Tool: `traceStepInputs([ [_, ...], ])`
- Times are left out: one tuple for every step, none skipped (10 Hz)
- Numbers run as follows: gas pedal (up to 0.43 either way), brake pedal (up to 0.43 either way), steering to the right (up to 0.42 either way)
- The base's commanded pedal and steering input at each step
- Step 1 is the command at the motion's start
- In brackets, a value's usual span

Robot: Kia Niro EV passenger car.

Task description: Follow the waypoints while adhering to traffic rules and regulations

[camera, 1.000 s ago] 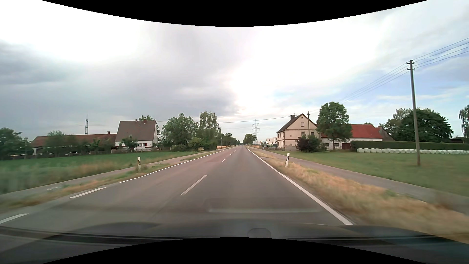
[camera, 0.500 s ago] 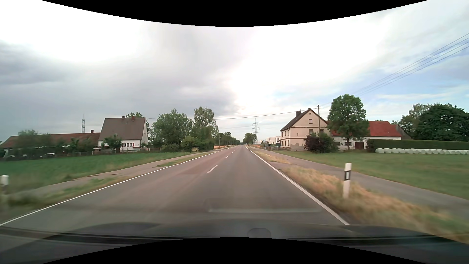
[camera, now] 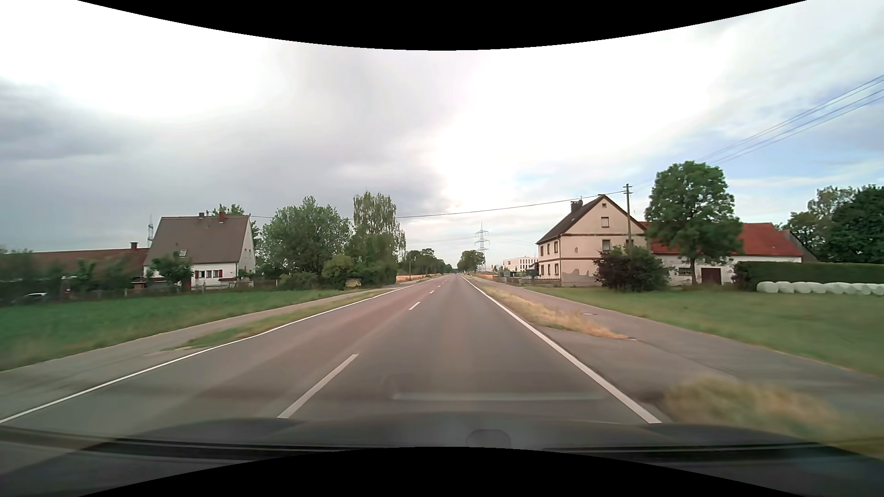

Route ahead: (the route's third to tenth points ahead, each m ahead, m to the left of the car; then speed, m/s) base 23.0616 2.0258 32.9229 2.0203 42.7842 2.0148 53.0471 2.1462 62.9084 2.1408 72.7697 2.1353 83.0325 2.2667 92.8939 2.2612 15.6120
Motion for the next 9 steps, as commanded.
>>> traceStepInputs([
  [0.169,0.000,-0.001],
  [0.169,0.000,-0.001],
  [0.169,0.000,-0.001],
  [0.169,0.000,-0.001],
  [0.169,0.000,-0.001],
  [0.157,0.000,-0.001],
  [0.157,0.000,-0.001],
  [0.157,0.000,-0.001],
  [0.157,0.000,-0.001],
])
